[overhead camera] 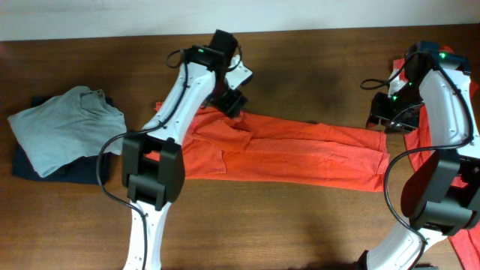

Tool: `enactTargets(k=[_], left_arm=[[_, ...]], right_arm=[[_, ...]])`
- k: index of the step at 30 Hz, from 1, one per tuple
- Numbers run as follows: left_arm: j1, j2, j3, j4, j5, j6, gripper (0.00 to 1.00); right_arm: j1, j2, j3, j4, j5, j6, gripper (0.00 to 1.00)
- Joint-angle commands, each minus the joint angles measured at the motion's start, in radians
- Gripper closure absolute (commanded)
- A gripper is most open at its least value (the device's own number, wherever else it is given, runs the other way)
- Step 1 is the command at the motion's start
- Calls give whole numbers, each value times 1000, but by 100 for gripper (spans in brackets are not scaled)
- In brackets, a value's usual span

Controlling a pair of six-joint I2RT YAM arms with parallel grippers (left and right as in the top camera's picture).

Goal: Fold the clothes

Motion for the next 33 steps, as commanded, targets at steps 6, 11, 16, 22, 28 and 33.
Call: enactTargets(k=[6,11,16,22,28,33], left_arm=[[99,8,2,-116,-13,-21,45],[125,9,-34,-80,60,-20,40],[118,9,-65,-98,103,-21,50],[113,9,-64,-85,103,-21,52],[113,9,-64,-70,103,-20,44],[113,9,-65,-56,103,-21,41]], right_arm=[[44,-17,-4,-7,-330,-193,44],[159,-17,-4,-6,-339,-200,42],[169,-17,-4,17,-161,0,42],[47,-2,-9,3,-108,56,38],[-68,31,-76,20,-112,34,33],[-99,36,-199,128,-96,34,39]])
